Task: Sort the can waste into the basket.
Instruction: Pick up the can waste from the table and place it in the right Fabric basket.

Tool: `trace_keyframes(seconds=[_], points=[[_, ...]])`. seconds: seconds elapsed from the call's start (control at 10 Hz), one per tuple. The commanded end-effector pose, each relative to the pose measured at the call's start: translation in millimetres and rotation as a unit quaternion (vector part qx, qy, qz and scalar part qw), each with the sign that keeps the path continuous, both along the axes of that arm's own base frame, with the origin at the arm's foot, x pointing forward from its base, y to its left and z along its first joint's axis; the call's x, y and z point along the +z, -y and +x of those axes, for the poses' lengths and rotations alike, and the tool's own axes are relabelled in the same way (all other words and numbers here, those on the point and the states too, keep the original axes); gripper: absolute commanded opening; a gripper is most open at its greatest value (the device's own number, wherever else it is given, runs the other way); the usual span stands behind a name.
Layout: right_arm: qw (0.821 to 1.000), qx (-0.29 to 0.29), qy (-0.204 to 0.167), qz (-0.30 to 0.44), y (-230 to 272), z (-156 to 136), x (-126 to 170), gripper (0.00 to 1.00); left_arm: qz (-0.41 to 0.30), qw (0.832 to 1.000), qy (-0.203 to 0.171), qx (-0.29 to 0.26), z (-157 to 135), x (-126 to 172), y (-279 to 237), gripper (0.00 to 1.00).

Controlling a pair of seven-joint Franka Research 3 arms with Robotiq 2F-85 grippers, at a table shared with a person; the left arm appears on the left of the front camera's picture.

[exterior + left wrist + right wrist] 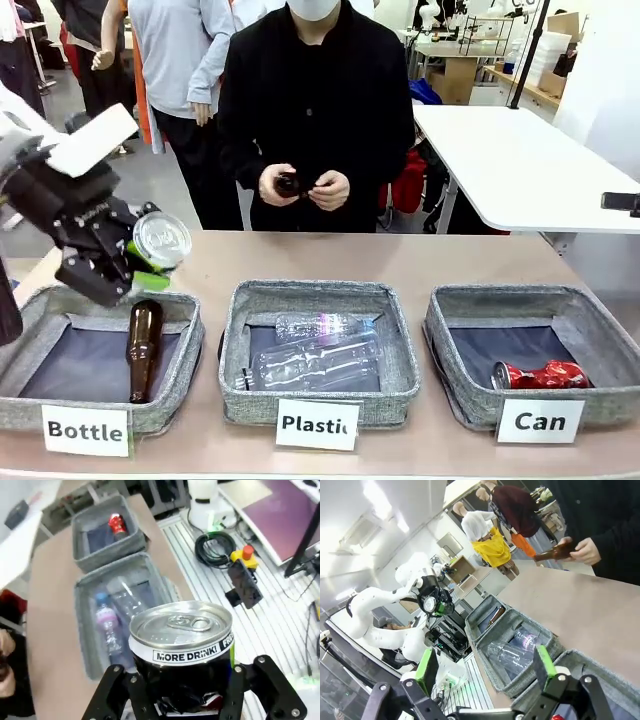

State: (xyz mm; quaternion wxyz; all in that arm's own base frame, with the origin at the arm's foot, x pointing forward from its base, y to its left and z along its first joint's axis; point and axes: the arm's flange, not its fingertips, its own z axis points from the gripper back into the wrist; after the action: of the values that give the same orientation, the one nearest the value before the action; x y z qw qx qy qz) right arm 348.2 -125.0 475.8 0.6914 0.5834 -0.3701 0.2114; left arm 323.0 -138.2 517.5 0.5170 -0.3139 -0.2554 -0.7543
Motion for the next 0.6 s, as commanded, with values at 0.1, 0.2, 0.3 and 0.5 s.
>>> trace_keyframes(seconds=[0.1, 0.2, 0.3, 0.5], points=[[1.000, 0.005, 0.007, -0.002, 2.3, -0.4, 1.7, 1.00, -0.090, 0.989, -0.034, 0.110, 1.6, -24.4, -195.1, 0.00], [1.000, 0.005, 0.007, -0.002, 2.3, -0.4, 1.7, 1.00, -0.126, 0.984, -0.027, 0.120, -31.9, -33.6, -253.3, 0.00], [1.000, 0.005, 0.007, -0.002, 2.3, -0.4, 1.7, 1.00, -0.161, 0.975, -0.015, 0.150, -66.0, -39.5, -303.4, 0.00], [1.000, 0.005, 0.007, -0.002, 2.3, -0.4, 1.7, 1.00, -0.191, 0.941, 0.021, 0.278, -150.5, -48.9, -380.5, 0.00]])
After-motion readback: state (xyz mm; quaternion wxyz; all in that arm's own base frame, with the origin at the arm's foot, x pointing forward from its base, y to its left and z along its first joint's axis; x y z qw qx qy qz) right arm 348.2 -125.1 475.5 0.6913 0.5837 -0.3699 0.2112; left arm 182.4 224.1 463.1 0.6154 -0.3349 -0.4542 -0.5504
